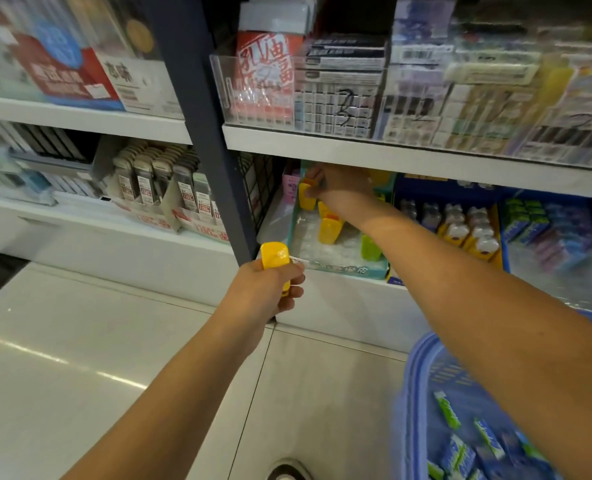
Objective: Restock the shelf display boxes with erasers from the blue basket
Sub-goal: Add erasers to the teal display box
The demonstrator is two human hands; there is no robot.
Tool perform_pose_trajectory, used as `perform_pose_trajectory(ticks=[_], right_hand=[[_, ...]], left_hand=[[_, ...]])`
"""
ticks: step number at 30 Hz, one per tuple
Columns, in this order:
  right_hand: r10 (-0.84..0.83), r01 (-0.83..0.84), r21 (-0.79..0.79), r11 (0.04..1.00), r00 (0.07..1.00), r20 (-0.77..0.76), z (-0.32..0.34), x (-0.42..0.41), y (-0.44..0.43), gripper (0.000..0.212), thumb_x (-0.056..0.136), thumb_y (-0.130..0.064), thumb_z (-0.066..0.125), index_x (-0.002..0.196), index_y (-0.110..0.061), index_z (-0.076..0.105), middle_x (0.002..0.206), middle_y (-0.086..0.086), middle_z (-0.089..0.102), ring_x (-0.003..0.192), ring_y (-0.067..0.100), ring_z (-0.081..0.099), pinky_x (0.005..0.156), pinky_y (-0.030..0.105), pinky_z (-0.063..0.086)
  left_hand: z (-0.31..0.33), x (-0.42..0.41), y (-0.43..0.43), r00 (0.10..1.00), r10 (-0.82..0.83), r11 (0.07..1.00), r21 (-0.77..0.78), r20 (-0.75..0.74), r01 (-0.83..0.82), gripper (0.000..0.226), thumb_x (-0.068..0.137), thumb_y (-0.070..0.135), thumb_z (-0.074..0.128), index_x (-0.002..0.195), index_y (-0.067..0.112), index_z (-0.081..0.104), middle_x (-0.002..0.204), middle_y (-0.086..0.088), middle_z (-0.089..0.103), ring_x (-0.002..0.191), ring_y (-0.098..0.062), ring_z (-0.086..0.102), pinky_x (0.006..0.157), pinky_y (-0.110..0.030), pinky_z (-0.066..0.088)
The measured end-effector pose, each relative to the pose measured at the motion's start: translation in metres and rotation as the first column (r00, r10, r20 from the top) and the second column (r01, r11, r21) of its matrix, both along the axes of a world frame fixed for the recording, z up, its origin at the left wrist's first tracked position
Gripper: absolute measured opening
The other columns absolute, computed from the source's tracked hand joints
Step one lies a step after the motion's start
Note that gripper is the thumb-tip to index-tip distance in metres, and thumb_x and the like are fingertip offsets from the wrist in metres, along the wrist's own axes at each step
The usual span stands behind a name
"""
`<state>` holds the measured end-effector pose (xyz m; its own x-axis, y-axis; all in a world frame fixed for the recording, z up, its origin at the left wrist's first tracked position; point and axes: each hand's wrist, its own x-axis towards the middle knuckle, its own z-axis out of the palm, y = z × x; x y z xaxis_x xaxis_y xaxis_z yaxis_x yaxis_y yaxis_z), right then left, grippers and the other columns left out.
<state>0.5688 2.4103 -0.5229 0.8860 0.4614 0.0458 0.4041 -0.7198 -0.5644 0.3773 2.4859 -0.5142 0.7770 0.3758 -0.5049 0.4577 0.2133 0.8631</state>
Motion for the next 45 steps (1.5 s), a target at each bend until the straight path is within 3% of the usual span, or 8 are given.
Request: perform_pose_trajectory(ticks=[11,16,23,32,36,39,42,45], right_hand=[[-0.088,0.106,-0.104,0.989,0.982,0.166,0.000,0.000,0.008,0.024,0.096,-0.009,0.043,0.105,-0.003,0.065,0.113,0.014,0.062,0.109,0.027,0.054,0.081,0.023,0.036],[0.003,0.053,-0.214,0.975,0.967,0.254,0.005,-0.011,0.010,0.027,0.096,-0.008,0.041,0.113,0.003,0.058,0.122,0.023,0.056,0.115,0.034,0.052,0.093,0.033,0.040],[0.033,-0.024,-0.167,0.986,0.998,0.047,0.008,-0.002,-0.004,0.017,0.094,-0.020,0.045,0.077,-0.017,0.046,0.077,0.001,0.045,0.078,0.021,0.046,0.068,0.024,0.029],[0.021,-0.040,-0.221,0.974,0.996,-0.090,0.010,-0.005,0.001,0.035,0.096,-0.031,0.043,0.123,-0.013,0.056,0.122,0.012,0.061,0.111,0.031,0.058,0.094,0.039,0.049],[0.146,-0.079,0.247,0.966,0.952,-0.267,0.035,-0.041,-0.016,0.019,0.087,-0.043,0.062,0.098,-0.029,0.068,0.091,-0.015,0.066,0.084,0.003,0.063,0.071,0.010,0.045],[0.358,-0.215,0.364,0.906,0.848,-0.390,0.034,-0.064,-0.042,0.016,0.083,-0.029,0.069,0.099,-0.030,0.069,0.089,-0.010,0.070,0.073,0.000,0.066,0.070,0.014,0.054],[0.057,0.037,0.387,0.921,0.972,-0.229,0.022,-0.059,-0.062,0.016,0.085,-0.021,0.068,0.101,-0.019,0.069,0.092,0.001,0.069,0.081,0.015,0.068,0.083,0.034,0.057],[-0.177,0.171,0.082,0.982,0.981,0.074,0.016,-0.041,-0.069,0.029,0.085,-0.034,0.067,0.105,-0.012,0.065,0.099,0.008,0.068,0.095,0.026,0.063,0.083,0.031,0.050]], left_hand=[[-0.015,0.006,0.009,0.997,-0.072,0.997,-0.014,0.014,0.073,0.006,0.086,0.017,0.068,0.084,0.013,0.064,0.072,0.001,0.069,0.059,-0.007,0.063,0.056,-0.020,0.051],[-0.019,0.008,0.010,0.992,-0.111,0.994,-0.006,0.062,0.112,0.009,0.085,0.015,0.069,0.090,0.014,0.063,0.077,-0.001,0.065,0.067,-0.009,0.065,0.059,-0.020,0.051],[-0.014,0.013,-0.005,0.976,-0.193,0.980,-0.038,0.103,0.197,0.004,0.088,0.015,0.065,0.086,0.014,0.061,0.075,0.000,0.059,0.068,-0.011,0.060,0.058,-0.019,0.052],[-0.016,0.016,0.004,0.985,-0.068,0.998,-0.001,0.157,0.069,0.014,0.088,0.024,0.066,0.095,0.012,0.063,0.089,-0.006,0.067,0.070,-0.013,0.070,0.061,-0.019,0.055],[-0.018,0.022,0.010,0.980,-0.166,0.967,0.213,0.113,0.139,0.021,0.092,0.035,0.057,0.106,0.018,0.058,0.089,0.002,0.065,0.066,-0.008,0.061,0.060,-0.022,0.049],[-0.019,0.026,0.004,0.963,-0.224,0.945,0.276,0.151,0.176,0.016,0.093,0.032,0.058,0.096,0.016,0.058,0.078,0.002,0.059,0.062,-0.004,0.055,0.059,-0.019,0.049],[-0.021,0.028,-0.001,0.954,-0.275,0.880,0.432,0.122,0.198,0.017,0.094,0.034,0.055,0.089,0.018,0.053,0.074,0.002,0.056,0.062,-0.005,0.055,0.054,-0.019,0.046],[-0.029,0.029,-0.001,0.942,-0.337,0.664,0.708,-0.008,0.243,0.024,0.096,0.039,0.048,0.092,0.016,0.044,0.070,0.004,0.045,0.062,-0.010,0.046,0.056,-0.028,0.037]])
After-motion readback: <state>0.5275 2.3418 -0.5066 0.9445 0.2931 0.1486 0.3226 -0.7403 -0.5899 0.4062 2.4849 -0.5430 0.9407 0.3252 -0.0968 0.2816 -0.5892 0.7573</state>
